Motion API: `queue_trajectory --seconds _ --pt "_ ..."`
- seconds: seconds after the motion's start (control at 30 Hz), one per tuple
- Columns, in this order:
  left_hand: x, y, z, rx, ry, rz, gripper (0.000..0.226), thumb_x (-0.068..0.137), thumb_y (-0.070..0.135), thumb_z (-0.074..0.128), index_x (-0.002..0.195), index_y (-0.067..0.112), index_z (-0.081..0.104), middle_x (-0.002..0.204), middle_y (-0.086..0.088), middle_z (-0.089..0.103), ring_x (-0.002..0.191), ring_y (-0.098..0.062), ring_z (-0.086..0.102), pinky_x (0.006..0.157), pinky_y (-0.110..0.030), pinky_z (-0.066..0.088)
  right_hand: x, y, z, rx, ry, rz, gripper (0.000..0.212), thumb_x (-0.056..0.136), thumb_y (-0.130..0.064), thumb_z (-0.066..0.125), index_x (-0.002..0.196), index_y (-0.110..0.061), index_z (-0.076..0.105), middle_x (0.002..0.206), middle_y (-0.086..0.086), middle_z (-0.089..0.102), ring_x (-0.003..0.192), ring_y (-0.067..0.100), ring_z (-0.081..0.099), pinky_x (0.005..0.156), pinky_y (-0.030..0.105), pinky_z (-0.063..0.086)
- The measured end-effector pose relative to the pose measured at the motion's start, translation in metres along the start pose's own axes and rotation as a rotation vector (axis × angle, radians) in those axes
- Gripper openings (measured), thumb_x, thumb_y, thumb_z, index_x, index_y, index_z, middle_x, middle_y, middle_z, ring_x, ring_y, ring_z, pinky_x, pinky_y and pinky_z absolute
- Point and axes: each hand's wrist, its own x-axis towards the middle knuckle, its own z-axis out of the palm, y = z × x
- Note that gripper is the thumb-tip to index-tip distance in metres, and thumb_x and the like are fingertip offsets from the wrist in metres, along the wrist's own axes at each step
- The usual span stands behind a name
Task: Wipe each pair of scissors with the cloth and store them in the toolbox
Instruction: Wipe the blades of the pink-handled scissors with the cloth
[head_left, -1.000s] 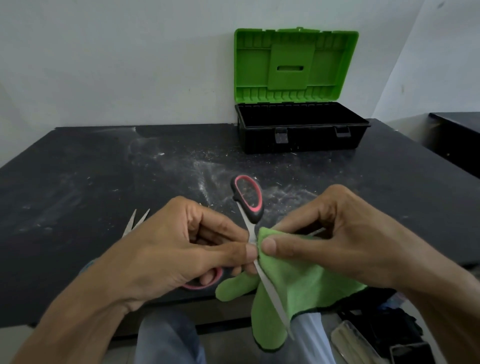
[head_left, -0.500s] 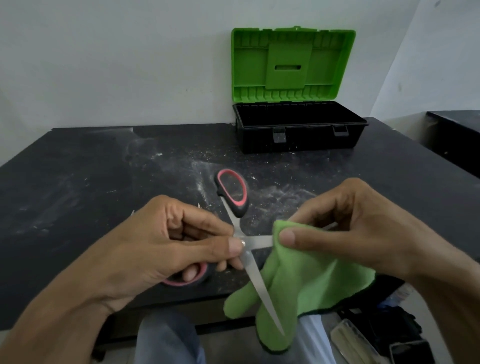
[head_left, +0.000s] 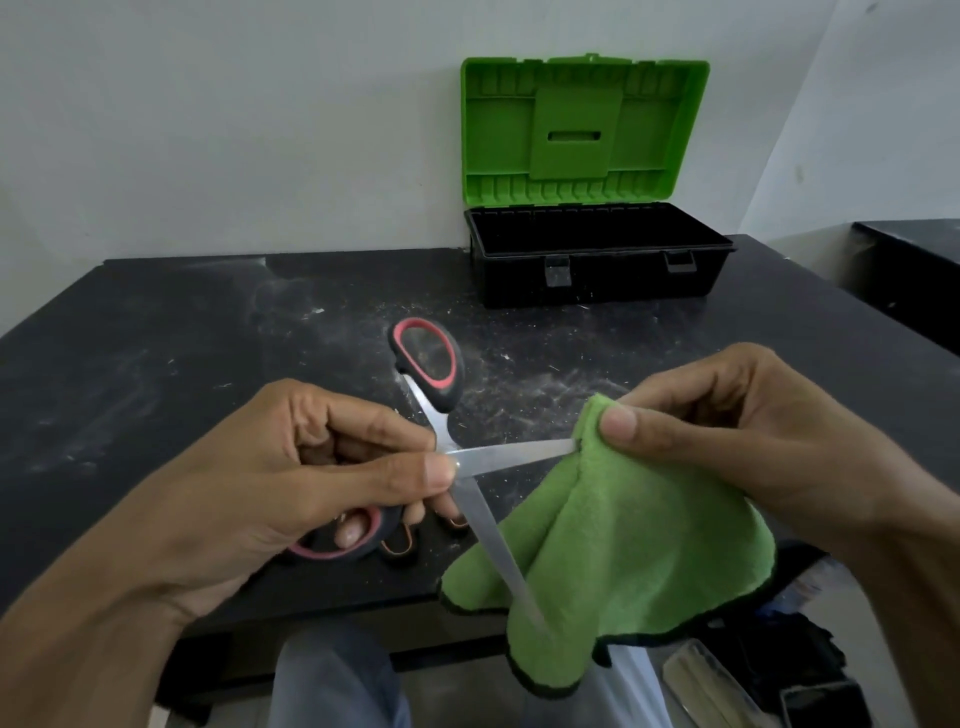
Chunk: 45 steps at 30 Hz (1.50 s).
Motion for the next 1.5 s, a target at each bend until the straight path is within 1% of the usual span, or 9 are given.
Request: queue_trajectory --seconds 0.17,0.27,0.43,0.63,0.93,1.13,1.3,1.37,1.5 --pt "0.002 -0.003 -0.001 -0.003 0.040 0.018 0.026 0.062 0.032 0.086 0.076 0.011 0.081 0.074 -0.014 0.077 0.045 -0.007 0.052 0.040 -0.010 0.041 0.004 -0.001 0.010 -0.118 0.045 -0.055 0.018 0.084 -0.035 0.076 0.084 -0.020 0.087 0.076 0.001 0.082 0.068 0.013 0.078 0.064 0.022 0.060" --pt "0.002 0.002 0.002 -0.036 0.087 0.015 0.016 0.062 0.023 0.080 0.070 0.009 0.080 0.068 -0.012 0.075 0.037 -0.004 0.046 0.037 -0.009 0.037 0.005 -0.004 0.009 -0.162 0.093 -0.064 0.022 0.083 -0.043 0.075 0.083 -0.024 0.087 0.079 0.003 0.083 0.074 0.026 0.081 0.071 0.042 0.065" --pt "0.005 -0.003 -0.015 -0.083 0.217 0.027 0.021 0.058 0.023 0.086 0.073 0.009 0.081 0.068 -0.013 0.074 0.034 -0.001 0.045 0.034 -0.005 0.033 0.004 -0.004 -0.006 -0.178 0.285 -0.051 0.029 0.076 -0.050 0.075 0.081 -0.023 0.087 0.078 0.006 0.083 0.076 0.035 0.080 0.078 0.052 0.064" --pt "0.031 -0.010 -0.003 -0.275 0.278 -0.052 0.028 0.062 0.023 0.079 0.083 0.004 0.080 0.083 -0.015 0.076 0.050 -0.004 0.059 0.044 -0.009 0.048 0.012 -0.003 -0.015 -0.242 0.318 -0.006 0.024 0.086 -0.044 0.075 0.079 -0.024 0.086 0.071 -0.004 0.081 0.060 0.005 0.076 0.053 0.008 0.052" --pt "0.073 -0.014 0.028 -0.478 0.403 -0.089 0.031 0.070 0.020 0.076 0.095 0.002 0.076 0.087 -0.011 0.078 0.057 -0.007 0.069 0.047 -0.016 0.054 0.054 0.025 -0.053 -0.292 0.343 0.203 0.030 0.090 -0.049 0.075 0.079 -0.024 0.086 0.066 -0.003 0.079 0.052 0.003 0.068 0.059 0.022 0.053" --pt "0.105 -0.021 0.045 -0.580 0.530 -0.126 0.012 0.080 0.025 0.077 0.087 0.015 0.080 0.093 -0.004 0.079 0.088 -0.016 0.073 0.076 -0.032 0.056 0.095 0.070 -0.077 -0.327 0.344 0.298 0.027 0.095 -0.038 0.076 0.086 -0.014 0.085 0.070 -0.003 0.078 0.051 0.000 0.067 0.049 0.013 0.051" --pt "0.132 -0.024 0.062 -0.697 0.648 -0.148 0.012 0.079 0.026 0.078 0.090 0.020 0.077 0.090 0.005 0.080 0.088 -0.011 0.067 0.086 -0.034 0.052 0.097 0.088 -0.077 -0.651 0.535 0.162 0.025 0.099 -0.038 0.070 0.109 -0.018 0.081 0.102 -0.004 0.081 0.096 0.014 0.072 0.090 0.033 0.056" --pt "0.141 -0.021 0.069 -0.769 0.677 -0.140 0.011 0.079 0.020 0.079 0.088 0.016 0.078 0.091 0.000 0.080 0.079 -0.009 0.070 0.076 -0.029 0.058 0.087 0.075 -0.058 -0.485 0.510 0.057 0.027 0.101 -0.042 0.066 0.106 -0.020 0.081 0.100 -0.006 0.082 0.096 0.016 0.076 0.087 0.034 0.062" --pt "0.157 -0.010 0.081 -0.853 0.651 -0.100 0.018 0.078 0.009 0.081 0.093 0.001 0.076 0.090 -0.013 0.078 0.071 -0.017 0.073 0.061 -0.024 0.060 0.080 0.048 -0.021 0.009 0.191 0.087 0.027 0.101 -0.037 0.066 0.108 -0.015 0.081 0.094 0.003 0.083 0.080 0.014 0.077 0.060 0.023 0.059"
